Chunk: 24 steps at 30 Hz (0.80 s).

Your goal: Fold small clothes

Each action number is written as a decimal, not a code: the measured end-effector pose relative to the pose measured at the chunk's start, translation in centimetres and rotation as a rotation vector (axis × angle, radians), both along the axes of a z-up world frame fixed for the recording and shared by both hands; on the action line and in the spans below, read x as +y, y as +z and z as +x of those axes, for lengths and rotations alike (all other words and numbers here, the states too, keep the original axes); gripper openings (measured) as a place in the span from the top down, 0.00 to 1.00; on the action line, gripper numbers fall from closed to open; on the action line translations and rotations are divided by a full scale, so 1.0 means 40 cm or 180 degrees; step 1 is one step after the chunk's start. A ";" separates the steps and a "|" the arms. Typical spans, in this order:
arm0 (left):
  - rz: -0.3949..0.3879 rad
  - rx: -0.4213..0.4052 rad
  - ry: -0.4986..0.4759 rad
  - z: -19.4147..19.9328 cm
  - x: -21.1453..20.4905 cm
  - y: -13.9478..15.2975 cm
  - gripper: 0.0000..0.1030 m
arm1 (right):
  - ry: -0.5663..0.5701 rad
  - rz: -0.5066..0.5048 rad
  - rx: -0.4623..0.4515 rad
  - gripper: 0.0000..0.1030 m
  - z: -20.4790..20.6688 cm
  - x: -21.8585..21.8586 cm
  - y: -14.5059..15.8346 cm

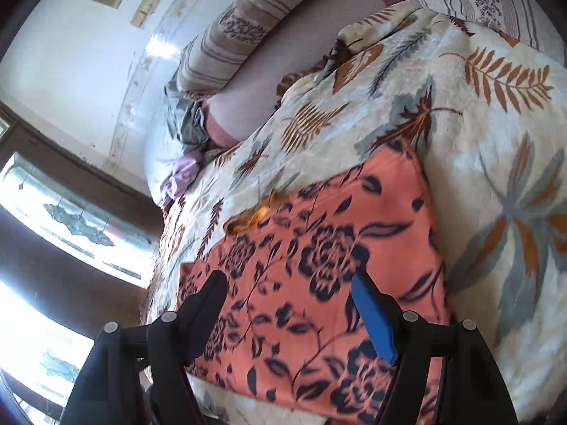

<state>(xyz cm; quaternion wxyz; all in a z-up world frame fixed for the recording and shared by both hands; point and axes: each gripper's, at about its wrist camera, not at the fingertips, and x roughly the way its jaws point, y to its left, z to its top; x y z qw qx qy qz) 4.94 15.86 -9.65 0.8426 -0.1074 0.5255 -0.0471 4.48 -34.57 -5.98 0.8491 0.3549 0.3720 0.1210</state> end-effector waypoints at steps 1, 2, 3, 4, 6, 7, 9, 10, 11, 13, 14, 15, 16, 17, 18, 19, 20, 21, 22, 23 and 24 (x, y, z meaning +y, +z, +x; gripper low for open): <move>-0.0071 0.0084 0.0005 0.008 0.001 -0.020 0.45 | 0.0048 0.0047 0.0014 0.27 -0.024 0.018 -0.009; -0.0028 0.0255 0.0063 0.016 -0.002 -0.048 0.57 | 0.0088 0.0099 0.0032 0.27 -0.043 0.034 -0.020; -0.0028 0.0355 0.0130 0.021 0.004 -0.074 0.64 | 0.0125 0.0138 0.0059 0.26 -0.052 0.051 -0.035; -0.0082 0.0299 0.0197 0.013 0.010 -0.070 0.64 | 0.0130 0.0162 0.0130 0.27 -0.061 0.060 -0.058; 0.0130 0.0286 0.0211 -0.007 -0.004 -0.044 0.64 | -0.0083 0.0175 0.0447 0.27 -0.081 0.060 -0.114; 0.0216 0.0244 0.0176 -0.020 -0.013 -0.028 0.65 | -0.0163 0.0273 0.0483 0.27 -0.092 0.052 -0.130; 0.0285 0.0078 0.0099 -0.042 -0.024 0.013 0.65 | -0.0314 0.0451 0.0416 0.26 -0.135 0.039 -0.126; 0.0318 -0.0041 0.0089 -0.049 -0.033 0.035 0.65 | -0.0357 0.0486 0.0383 0.26 -0.158 0.038 -0.117; 0.0352 -0.0146 0.0080 -0.052 -0.045 0.057 0.64 | -0.0382 0.0527 0.0370 0.25 -0.181 0.040 -0.113; 0.0328 -0.0314 -0.0016 -0.041 -0.077 0.093 0.58 | -0.0457 0.0590 0.0451 0.24 -0.217 0.045 -0.124; 0.0299 -0.0389 -0.0077 -0.032 -0.096 0.107 0.55 | -0.0494 0.0618 0.0512 0.24 -0.227 0.044 -0.137; 0.0304 -0.0462 -0.0126 -0.022 -0.119 0.119 0.50 | -0.0526 0.0662 0.0552 0.24 -0.229 0.039 -0.153; 0.0316 -0.0526 -0.0190 -0.008 -0.146 0.125 0.48 | -0.0582 0.0700 0.0592 0.24 -0.224 0.031 -0.166; 0.0304 -0.0579 -0.0272 0.007 -0.174 0.127 0.47 | -0.0684 0.0743 0.0626 0.23 -0.220 0.020 -0.177; 0.0287 -0.0607 -0.0327 0.025 -0.200 0.125 0.47 | -0.0769 0.0836 0.0611 0.23 -0.212 0.006 -0.189; 0.0278 -0.0616 -0.0343 0.042 -0.225 0.117 0.47 | -0.0831 0.0943 0.0590 0.23 -0.199 -0.007 -0.201; 0.0262 -0.0624 -0.0374 0.058 -0.249 0.106 0.47 | -0.0940 0.1050 0.0617 0.23 -0.188 -0.020 -0.215; 0.0246 -0.0613 -0.0418 0.073 -0.271 0.090 0.47 | -0.1033 0.1192 0.0610 0.23 -0.178 -0.030 -0.225; 0.0272 -0.0567 -0.0429 0.085 -0.291 0.070 0.47 | -0.1089 0.1240 0.0565 0.27 -0.168 -0.038 -0.227; 0.0338 -0.0499 -0.0452 0.091 -0.310 0.044 0.47 | -0.1157 0.1198 0.0521 0.51 -0.162 -0.044 -0.223; 0.0439 -0.0385 -0.0523 0.104 -0.330 0.010 0.47 | -0.1208 0.1150 0.0527 0.75 -0.154 -0.050 -0.224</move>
